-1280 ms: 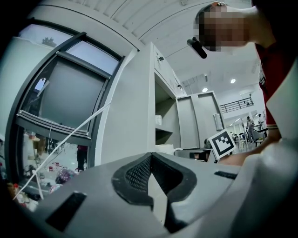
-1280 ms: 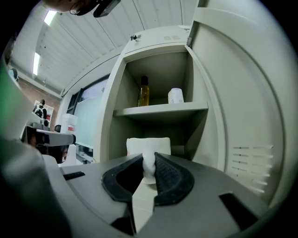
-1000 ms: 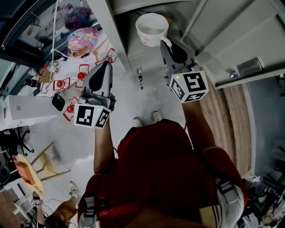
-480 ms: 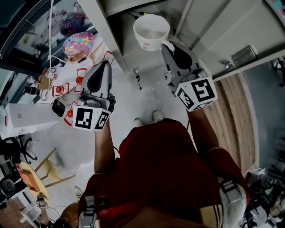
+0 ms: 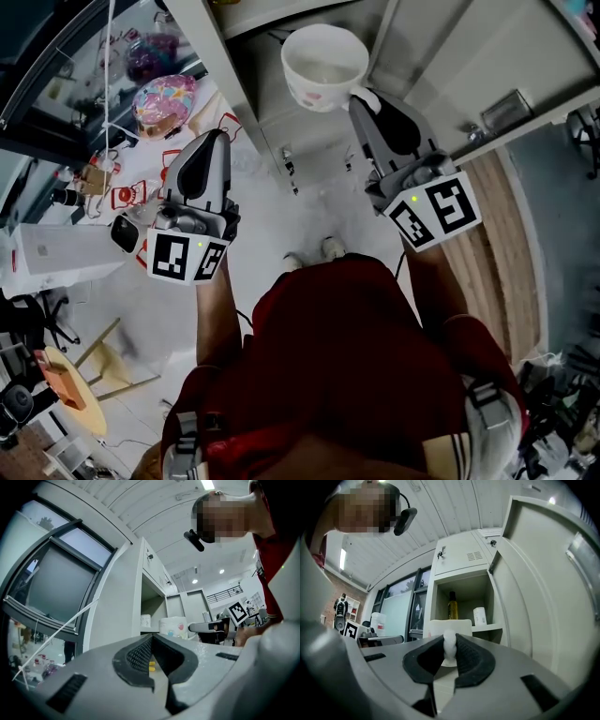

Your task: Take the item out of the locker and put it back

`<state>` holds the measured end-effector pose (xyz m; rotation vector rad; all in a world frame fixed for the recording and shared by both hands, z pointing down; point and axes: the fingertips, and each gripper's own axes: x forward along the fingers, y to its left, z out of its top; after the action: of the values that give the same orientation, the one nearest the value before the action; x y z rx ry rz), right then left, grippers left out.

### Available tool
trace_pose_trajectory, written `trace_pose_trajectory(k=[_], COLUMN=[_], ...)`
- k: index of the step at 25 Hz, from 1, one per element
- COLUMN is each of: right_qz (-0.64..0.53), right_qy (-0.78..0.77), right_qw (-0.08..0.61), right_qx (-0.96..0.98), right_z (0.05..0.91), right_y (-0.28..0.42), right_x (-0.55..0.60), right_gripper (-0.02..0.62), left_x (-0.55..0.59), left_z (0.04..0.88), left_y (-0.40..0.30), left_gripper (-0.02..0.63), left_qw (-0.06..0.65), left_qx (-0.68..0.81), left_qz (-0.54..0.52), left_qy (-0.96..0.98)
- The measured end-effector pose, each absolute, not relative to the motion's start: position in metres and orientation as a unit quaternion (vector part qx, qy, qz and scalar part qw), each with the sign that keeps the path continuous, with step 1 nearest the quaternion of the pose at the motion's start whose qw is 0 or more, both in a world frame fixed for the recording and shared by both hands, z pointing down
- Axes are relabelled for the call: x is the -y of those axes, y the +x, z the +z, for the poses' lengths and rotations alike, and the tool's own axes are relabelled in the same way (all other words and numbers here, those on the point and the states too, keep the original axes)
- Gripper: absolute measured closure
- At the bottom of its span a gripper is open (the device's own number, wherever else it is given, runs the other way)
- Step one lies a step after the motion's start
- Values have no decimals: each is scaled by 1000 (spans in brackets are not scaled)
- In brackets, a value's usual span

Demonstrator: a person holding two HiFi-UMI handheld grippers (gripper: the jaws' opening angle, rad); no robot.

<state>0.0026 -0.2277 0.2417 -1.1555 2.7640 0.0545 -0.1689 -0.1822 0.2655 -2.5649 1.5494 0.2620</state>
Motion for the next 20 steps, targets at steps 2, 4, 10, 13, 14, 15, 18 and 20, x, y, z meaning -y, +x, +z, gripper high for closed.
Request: trace_pose_trajectory(k=[2,4,10,13,14,15,18,20], right_qz=[20,21,23,21,20,18,18,21], right_qy=[-382,-379,-376,-374,-374,-372,-368,-367], right_qw=[74,76,84,89,92,95,103,105], right_qx=[-921,-922,-922,-923,-923,-923,-924,-924], right_z=[236,231,218,209,206,202,188,175], right_y=[2,2,0,0,0,0,-1,-5], right_x=[226,225,226,228,229,229,232,240], right_gripper=[551,551,551,551,551,551,551,551], left_x=[182,181,179,176,175,174,172,175], left_z=[262,259,252,251,250,250,246,240], left_y=[-170,-171,-173,-173,-173,-173,-175,-178], left_gripper=[598,598,598,598,598,598,598,598], left_qw=[70,73,80,81,82,82,84,84], left_qx=[-513,-513,-512,-513,-514,-514,-516,-517], left_qz=[88,89,92,94,95,96,98,99], left_qy=[-851,-851,-850,-849,-849,-849,-847,-846])
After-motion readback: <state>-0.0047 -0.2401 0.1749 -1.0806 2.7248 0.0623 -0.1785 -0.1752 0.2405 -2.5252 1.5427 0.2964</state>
